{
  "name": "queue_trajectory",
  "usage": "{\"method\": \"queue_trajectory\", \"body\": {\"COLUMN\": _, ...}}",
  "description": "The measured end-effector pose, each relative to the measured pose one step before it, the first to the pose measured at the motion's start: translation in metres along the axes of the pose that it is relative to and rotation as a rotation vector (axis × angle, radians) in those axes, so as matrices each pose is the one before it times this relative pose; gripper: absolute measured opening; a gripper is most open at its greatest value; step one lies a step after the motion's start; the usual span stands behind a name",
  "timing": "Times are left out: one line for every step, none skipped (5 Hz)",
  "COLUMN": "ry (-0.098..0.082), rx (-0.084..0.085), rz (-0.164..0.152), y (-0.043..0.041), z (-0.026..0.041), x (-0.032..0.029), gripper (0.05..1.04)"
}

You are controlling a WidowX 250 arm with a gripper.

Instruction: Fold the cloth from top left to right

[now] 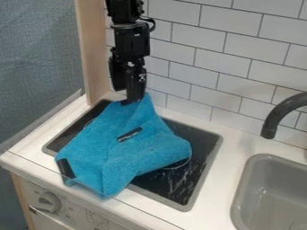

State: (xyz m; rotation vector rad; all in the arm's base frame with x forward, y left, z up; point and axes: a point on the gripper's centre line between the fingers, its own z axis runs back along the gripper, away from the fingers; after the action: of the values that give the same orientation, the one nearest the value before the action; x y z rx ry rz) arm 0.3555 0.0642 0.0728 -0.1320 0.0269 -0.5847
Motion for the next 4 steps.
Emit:
{"method": "queue_trajectory", "body": {"ry": 0.0254, "rx": -0.0266, "rz": 0.0022, "y": -0.00111, "z": -0.01234, "x": -0.00199, "gripper": 0.999}}
{"method": "queue_trajectory", "body": {"ry": -0.0073, "rx": -0.0058, "rz": -0.0019, "y": 0.00699, "z": -0.00518, "x": 0.00549, "gripper": 0.999}}
{"method": "queue_trajectory", "body": {"ry": -0.0204, "rx": 0.0369, "rz": 0.0427, "y": 0.01940, "z": 0.00204, "x": 0.00021, "gripper": 0.999}}
{"method": "queue_trajectory", "body": {"ry": -0.0160, "rx": 0.0830, "rz": 0.0203, "y": 0.02327, "z": 0.00407, "x": 0.00318, "gripper": 0.999}}
